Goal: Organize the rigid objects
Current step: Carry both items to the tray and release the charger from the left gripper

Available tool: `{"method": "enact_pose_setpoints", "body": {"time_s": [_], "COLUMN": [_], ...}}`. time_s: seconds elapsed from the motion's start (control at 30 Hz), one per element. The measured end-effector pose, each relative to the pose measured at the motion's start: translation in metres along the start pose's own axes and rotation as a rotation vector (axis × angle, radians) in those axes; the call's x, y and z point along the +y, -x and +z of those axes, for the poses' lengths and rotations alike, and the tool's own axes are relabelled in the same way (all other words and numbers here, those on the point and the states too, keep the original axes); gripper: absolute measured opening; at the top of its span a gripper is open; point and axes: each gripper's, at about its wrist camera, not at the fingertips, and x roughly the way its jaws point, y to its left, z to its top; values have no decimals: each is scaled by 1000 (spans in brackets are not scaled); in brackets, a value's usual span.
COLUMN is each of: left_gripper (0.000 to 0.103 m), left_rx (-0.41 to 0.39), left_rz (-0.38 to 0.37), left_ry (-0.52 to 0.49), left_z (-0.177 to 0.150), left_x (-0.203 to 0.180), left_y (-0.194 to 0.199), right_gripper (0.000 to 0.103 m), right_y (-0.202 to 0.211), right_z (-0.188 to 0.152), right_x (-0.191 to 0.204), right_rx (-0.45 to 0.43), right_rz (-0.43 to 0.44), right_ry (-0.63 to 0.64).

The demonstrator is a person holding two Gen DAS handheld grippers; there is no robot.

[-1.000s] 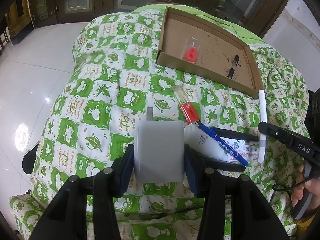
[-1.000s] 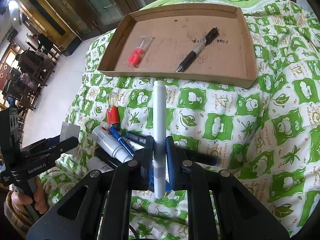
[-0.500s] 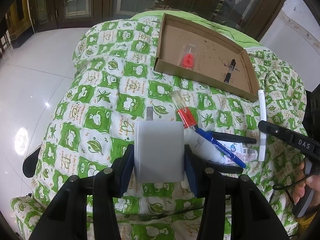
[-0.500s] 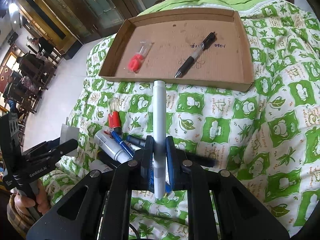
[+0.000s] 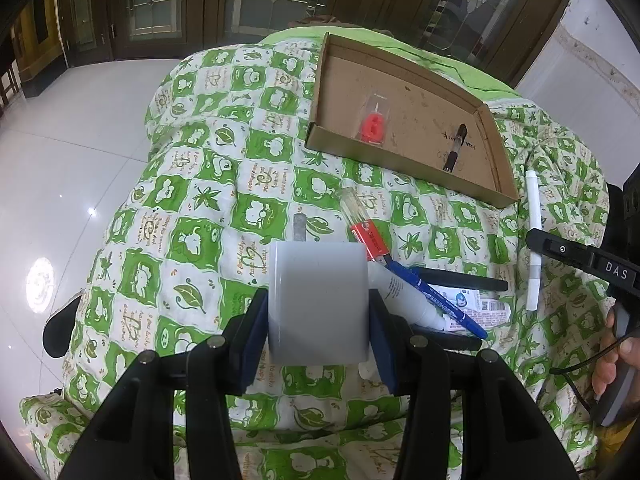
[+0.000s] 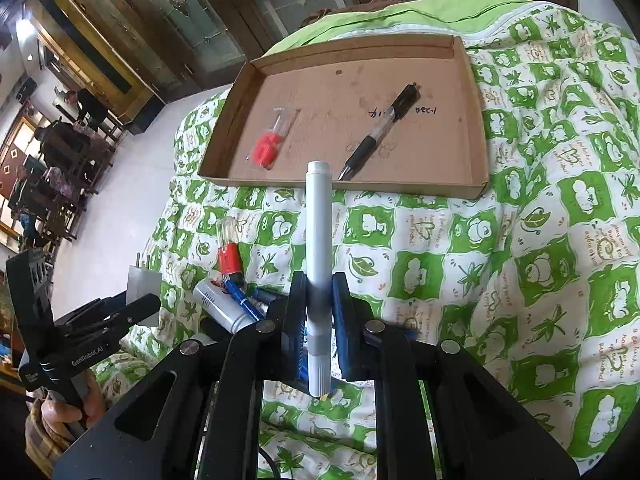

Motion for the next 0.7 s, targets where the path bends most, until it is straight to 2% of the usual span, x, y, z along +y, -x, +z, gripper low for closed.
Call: {"method": "enact_pose_setpoints", "body": {"time_s": [0.2, 0.4, 0.7], "left_gripper": [47, 47, 47], "left_rx": [-8, -16, -34], "left_rz": [-9, -38, -36], "left_ry": [-1, -19, -74], "left_z": [0, 5, 49], "left_x": [-1, -6, -25], "left_y": [3, 8, 4], "right_gripper": [12, 12, 12], "right_y": [2, 20, 36], "right_z": [1, 13, 54], "right_x": [-2, -12, -28], "right_rx": [-3, -50, -76], "right_rz": [1, -11, -34], "right_ry": [-3, -18, -19]}}
